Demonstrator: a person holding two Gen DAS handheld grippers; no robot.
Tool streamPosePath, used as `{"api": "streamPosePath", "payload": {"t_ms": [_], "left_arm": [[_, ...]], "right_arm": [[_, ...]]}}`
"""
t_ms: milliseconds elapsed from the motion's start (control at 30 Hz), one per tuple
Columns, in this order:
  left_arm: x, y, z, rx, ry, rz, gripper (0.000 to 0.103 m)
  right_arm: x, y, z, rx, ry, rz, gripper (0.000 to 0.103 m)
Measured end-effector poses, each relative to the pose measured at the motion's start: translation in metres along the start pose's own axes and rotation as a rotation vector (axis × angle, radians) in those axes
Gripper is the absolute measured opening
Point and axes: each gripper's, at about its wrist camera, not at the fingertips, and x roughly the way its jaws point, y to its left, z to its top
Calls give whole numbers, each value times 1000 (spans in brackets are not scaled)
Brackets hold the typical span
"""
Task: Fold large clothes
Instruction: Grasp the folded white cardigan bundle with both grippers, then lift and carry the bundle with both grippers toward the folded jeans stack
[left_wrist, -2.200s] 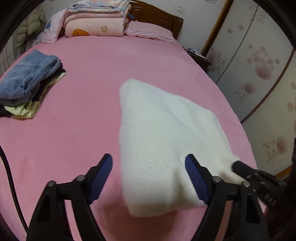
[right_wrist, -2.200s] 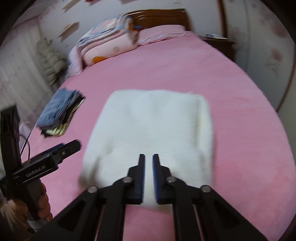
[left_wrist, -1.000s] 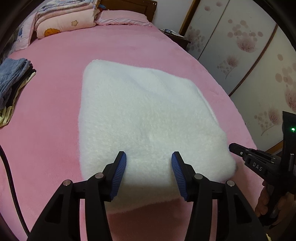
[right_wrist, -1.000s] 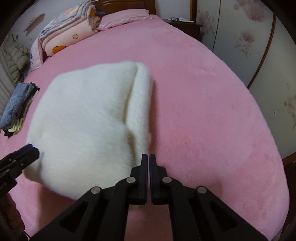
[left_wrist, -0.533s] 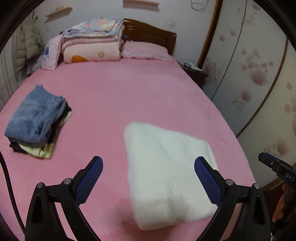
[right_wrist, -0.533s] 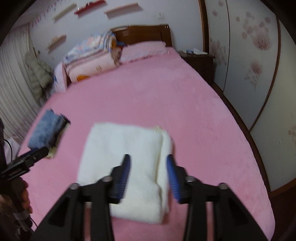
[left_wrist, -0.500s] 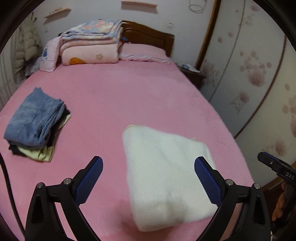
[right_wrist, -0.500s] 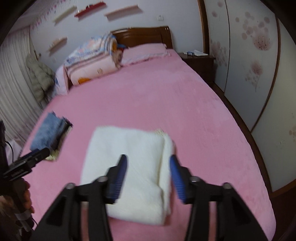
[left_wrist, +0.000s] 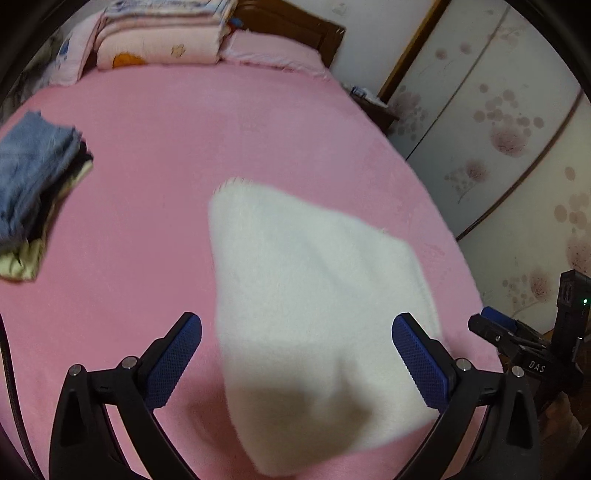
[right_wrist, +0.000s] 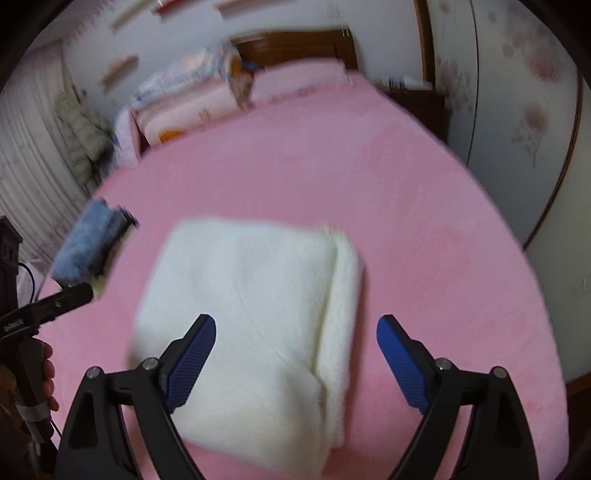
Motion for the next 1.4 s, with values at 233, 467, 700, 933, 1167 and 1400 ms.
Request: {"api": "streamPosePath", "payload": {"t_ms": [233,467,700,933,1167,1400], "left_arm": [[61,26,-14,-90,83,-8,102],[104,36,-25,-152,144,-67,102],[125,44,-29,-168,204,-152,103],[148,46,-32,-191,286,-240,103],[157,32,-24,-149,342,-183,98],[126,-6,-22,-81,285,-43,70]], "right_arm": [[73,-33,-18,100,184,85,89],[116,-49,-19,170,281,246,89],[146,-59,-24,213,322,407,90],[156,-57,-23,194,318,457,86],[152,-47,-14,181,323,457,58],[128,-25,0,93,311,336,41]]}}
